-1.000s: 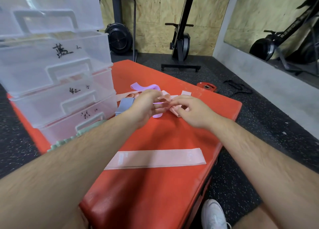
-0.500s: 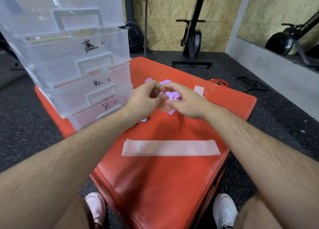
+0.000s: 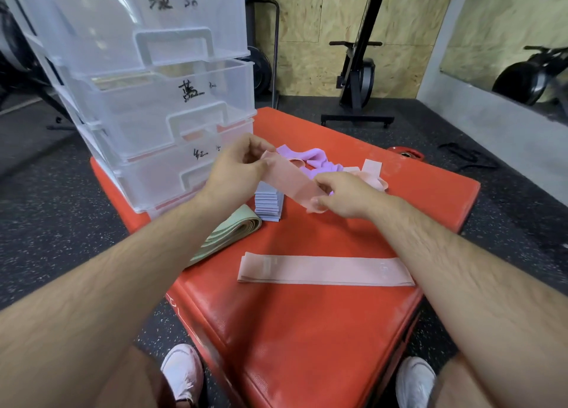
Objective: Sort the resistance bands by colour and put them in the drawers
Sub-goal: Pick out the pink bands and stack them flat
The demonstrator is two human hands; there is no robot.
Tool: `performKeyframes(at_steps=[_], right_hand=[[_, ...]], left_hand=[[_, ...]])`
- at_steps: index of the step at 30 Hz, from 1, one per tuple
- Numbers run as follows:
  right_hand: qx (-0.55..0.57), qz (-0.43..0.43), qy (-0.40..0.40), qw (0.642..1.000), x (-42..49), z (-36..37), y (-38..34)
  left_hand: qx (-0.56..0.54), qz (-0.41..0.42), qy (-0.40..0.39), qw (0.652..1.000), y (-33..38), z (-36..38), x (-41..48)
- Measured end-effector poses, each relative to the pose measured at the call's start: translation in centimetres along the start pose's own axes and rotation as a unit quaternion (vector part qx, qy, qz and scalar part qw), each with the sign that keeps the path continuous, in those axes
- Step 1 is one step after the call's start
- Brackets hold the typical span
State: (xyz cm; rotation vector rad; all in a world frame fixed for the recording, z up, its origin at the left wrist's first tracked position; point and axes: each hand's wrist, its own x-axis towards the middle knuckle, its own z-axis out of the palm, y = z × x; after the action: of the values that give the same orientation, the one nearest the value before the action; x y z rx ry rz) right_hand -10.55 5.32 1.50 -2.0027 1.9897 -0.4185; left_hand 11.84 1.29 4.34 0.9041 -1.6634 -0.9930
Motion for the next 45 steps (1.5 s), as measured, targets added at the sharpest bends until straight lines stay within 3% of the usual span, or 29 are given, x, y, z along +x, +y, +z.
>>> performKeyframes(at_steps=[9, 13, 15, 19, 26, 31, 35, 37, 41, 45], right_hand=[[-0.13, 0.05, 0.073, 0.988, 0.0, -1.2, 1.0], [0.016, 0.066, 0.199, 0.978, 0.1, -2.0, 1.3], [0.031, 0.066, 0.22, 0.973, 0.2, -2.7, 1.8], [-0.106, 0.022, 0.187, 0.976, -0.1, -3.5, 3.3], [-0.136, 0.029, 0.144, 0.98, -0.9, -4.0, 4.9], [0.005, 0.077, 0.09, 0.993, -2.2, -4.8, 6.6], [-0.002, 0.087, 0.035, 0.996, -4.1, -6.0, 8.0], [0.058, 0.099, 0.011, 0.993, -5.3, -6.3, 8.8], [0.168, 0.121, -0.03, 0.978, -8.2, -6.6, 9.5], [0.149, 0.127, -0.094, 0.976, -10.6, -5.4, 9.3]], left_hand=[[-0.016, 0.001, 0.009, 1.0, 0.2, -0.5, -0.1], [-0.012, -0.003, 0.043, 0.999, 0.2, -0.2, 0.3], [-0.024, -0.008, 0.064, 0.998, 0.3, -0.3, 0.6], [-0.044, -0.016, 0.077, 0.996, 0.2, -0.5, 1.0], [-0.055, -0.035, 0.086, 0.994, 0.0, -0.7, 0.8], [-0.063, -0.064, 0.07, 0.994, -0.7, -2.0, 1.1], [-0.055, -0.101, 0.066, 0.991, -1.3, -2.6, 0.7], [-0.04, -0.122, 0.053, 0.99, -1.5, -2.9, 0.1], [0.014, -0.18, -0.021, 0.983, -1.9, -3.1, -2.3], [0.088, -0.218, -0.068, 0.97, -3.6, -3.0, -5.2]])
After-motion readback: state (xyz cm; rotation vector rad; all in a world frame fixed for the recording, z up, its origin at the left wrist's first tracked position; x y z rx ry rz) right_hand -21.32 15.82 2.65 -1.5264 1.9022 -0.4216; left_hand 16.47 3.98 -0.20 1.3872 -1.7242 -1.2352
